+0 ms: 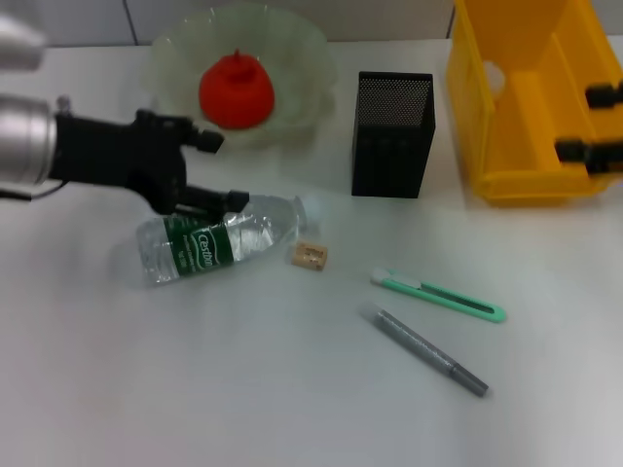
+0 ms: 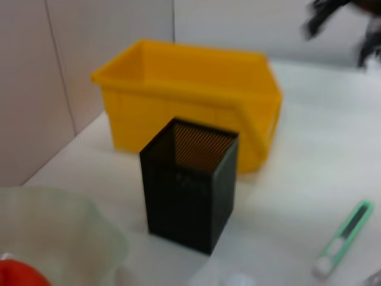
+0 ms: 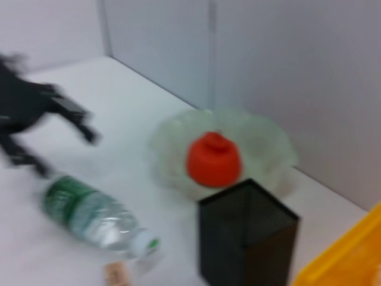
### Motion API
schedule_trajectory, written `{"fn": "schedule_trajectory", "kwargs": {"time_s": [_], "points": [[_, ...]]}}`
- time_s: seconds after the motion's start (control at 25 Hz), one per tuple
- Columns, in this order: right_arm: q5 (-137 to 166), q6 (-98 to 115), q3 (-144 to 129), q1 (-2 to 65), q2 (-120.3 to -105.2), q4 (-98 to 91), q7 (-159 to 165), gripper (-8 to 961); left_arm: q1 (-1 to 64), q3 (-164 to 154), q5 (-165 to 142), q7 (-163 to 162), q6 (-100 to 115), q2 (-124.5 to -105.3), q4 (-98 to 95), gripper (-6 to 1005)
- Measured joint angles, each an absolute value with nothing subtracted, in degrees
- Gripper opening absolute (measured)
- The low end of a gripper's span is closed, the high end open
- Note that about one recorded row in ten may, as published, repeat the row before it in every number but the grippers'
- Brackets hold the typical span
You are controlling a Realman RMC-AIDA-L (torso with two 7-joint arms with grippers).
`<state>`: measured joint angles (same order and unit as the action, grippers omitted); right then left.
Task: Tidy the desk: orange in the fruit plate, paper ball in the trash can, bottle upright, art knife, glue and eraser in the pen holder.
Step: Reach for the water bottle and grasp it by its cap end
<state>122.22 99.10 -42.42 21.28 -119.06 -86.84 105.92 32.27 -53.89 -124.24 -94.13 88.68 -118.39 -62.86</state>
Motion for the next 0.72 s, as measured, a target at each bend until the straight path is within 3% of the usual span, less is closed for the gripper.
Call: {"fn": "schedule_trajectory", "kwargs": {"time_s": [0.28,0.72], "points": [[118.0,103.6,-38.8,17.6,-119.14,-80.7,97.5,768,39.0,-65.9,-135.0,-103.9,80.8,-118.54,-63.2,860],[118.2,103.3,-37.4,17.7,-119.11,-75.7,96.0,769,47.0,-82.2,-142.9,-118.1,75.8,-119.12,-59.8,845]]}}
